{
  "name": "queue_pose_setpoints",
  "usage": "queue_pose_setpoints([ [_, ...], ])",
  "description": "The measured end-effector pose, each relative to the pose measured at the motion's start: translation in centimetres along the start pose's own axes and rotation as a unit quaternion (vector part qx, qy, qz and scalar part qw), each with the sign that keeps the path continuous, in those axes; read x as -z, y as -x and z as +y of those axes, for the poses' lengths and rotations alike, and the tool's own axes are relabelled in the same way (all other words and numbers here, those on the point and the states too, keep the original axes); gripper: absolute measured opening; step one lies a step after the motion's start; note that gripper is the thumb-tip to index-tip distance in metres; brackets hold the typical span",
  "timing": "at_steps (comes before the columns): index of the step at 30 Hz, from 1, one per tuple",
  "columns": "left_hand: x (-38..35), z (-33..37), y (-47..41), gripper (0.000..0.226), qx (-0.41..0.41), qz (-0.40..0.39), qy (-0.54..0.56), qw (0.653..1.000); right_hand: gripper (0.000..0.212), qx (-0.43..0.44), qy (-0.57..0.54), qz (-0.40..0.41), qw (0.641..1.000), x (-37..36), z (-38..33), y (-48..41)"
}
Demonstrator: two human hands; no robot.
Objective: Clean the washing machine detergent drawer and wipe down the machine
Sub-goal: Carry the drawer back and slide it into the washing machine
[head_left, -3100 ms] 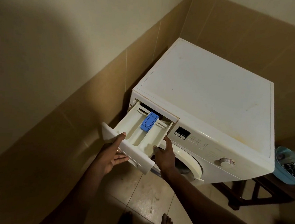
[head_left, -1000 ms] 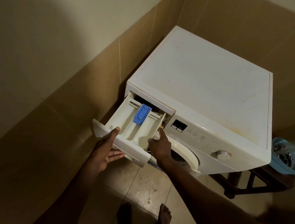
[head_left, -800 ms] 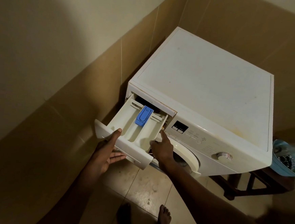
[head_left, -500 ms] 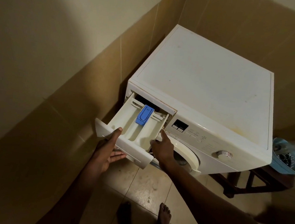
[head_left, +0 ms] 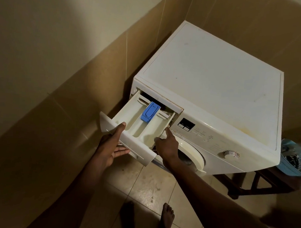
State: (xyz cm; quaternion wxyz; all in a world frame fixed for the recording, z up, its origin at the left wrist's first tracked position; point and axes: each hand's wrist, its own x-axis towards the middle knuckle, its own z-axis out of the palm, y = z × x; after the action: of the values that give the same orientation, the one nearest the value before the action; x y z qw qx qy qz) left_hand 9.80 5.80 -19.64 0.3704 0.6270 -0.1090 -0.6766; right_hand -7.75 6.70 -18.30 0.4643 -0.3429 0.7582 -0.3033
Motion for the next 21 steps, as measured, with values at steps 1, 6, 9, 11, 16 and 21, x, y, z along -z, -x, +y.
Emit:
queue_pose_setpoints([
  [1,0.0,-0.1,-0.1,0.054,0.001,-0.001,0.002,1.0,0.056,0.003,0.006,0.002,1.0,-0.1,0.0,0.0],
  [6,0.1,-0.3,-0.2,0.052,0.01,-0.003,0.017,1.0,0.056,0.008,0.026,0.002,1.0,-0.4,0.2,-0.1],
  [9,0.1,-0.1,-0.2,0.054,0.017,-0.004,0.023,1.0,0.054,0.016,0.035,0.003,0.999,-0.6,0.2,-0.2],
  [11,0.1,0.0,-0.1,0.055,0.02,-0.007,0.026,0.999,0.051,0.019,0.045,0.006,0.999,-0.7,0.1,-0.3],
  [16,0.3,0.0,-0.1,0.055,0.026,-0.018,0.032,0.999,0.049,0.032,0.082,0.015,0.996,-1.1,0.0,-0.6],
  [21,0.8,-0.1,-0.8,0.059,0.015,-0.025,0.018,0.999,0.047,0.046,0.079,0.002,0.996,-1.0,1.0,-0.8],
])
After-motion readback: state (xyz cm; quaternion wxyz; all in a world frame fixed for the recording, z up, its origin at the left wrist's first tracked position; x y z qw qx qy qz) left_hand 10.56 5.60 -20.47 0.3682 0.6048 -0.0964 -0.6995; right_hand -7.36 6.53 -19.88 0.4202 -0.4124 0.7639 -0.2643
